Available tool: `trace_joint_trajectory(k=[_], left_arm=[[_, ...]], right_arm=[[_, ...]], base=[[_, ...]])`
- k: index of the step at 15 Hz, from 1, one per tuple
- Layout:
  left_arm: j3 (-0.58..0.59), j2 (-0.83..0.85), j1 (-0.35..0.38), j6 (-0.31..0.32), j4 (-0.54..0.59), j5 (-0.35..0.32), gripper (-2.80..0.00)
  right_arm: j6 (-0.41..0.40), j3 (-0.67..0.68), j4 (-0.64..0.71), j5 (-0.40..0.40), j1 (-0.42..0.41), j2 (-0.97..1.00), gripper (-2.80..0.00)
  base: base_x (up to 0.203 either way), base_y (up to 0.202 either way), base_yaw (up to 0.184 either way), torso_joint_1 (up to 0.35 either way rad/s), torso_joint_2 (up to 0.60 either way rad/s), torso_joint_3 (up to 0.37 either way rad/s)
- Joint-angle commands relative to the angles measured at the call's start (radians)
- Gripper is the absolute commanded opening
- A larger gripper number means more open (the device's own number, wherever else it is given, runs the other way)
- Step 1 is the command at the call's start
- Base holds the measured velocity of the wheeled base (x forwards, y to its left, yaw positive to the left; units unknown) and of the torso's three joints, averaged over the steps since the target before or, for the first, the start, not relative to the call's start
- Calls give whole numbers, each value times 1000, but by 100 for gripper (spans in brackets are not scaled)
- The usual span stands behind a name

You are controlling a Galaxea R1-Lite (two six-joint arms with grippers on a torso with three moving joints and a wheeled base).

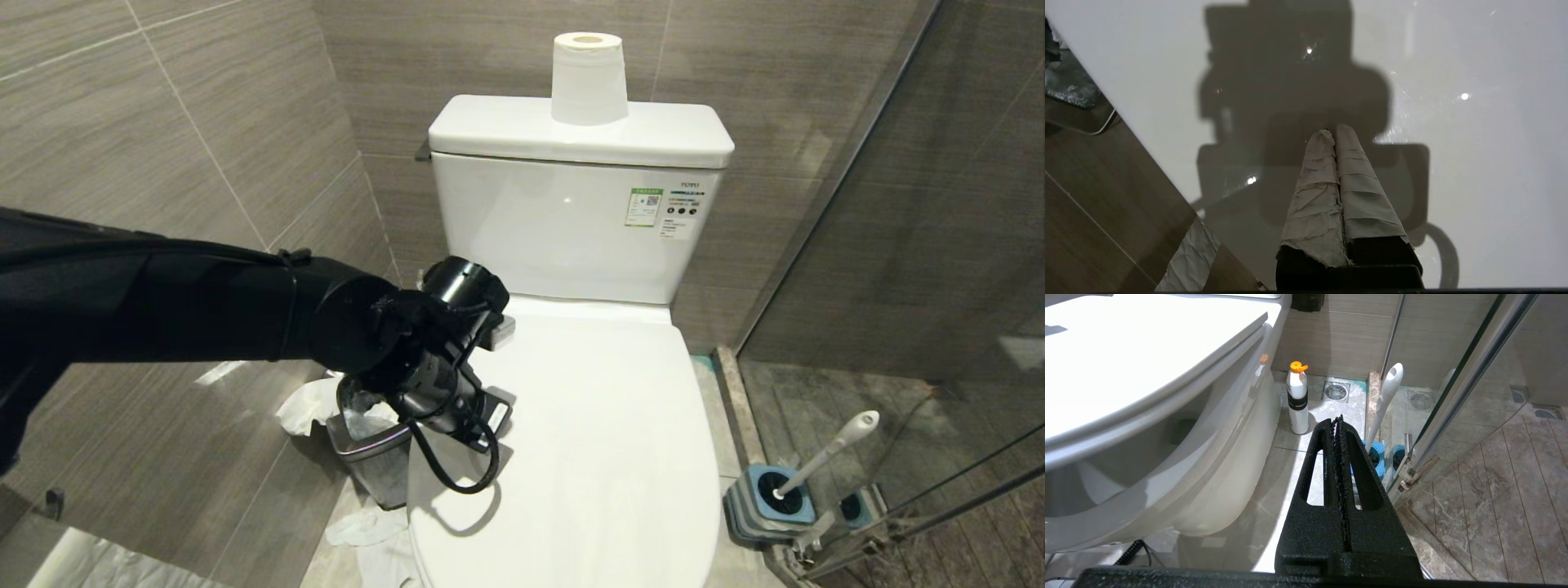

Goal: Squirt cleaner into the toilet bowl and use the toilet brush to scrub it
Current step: Close the toilet lid

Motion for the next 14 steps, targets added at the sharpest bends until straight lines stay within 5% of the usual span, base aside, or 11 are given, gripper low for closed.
trace_joint_trajectory(k=[1,5,14], left_arm=[[1,40,-1,-18,-27,32,-280],[2,83,-3,-30,-79,77,-280],[5,155,-52,-192,-81,99,-280]], right_arm=[[0,0,0,0,1,1,-280],[0,0,0,0,0,1,-280],[0,0,-1,0,0,2,-280]], base=[[0,0,0,0,0,0],[0,0,0,0,0,0],[0,0,0,0,0,0]])
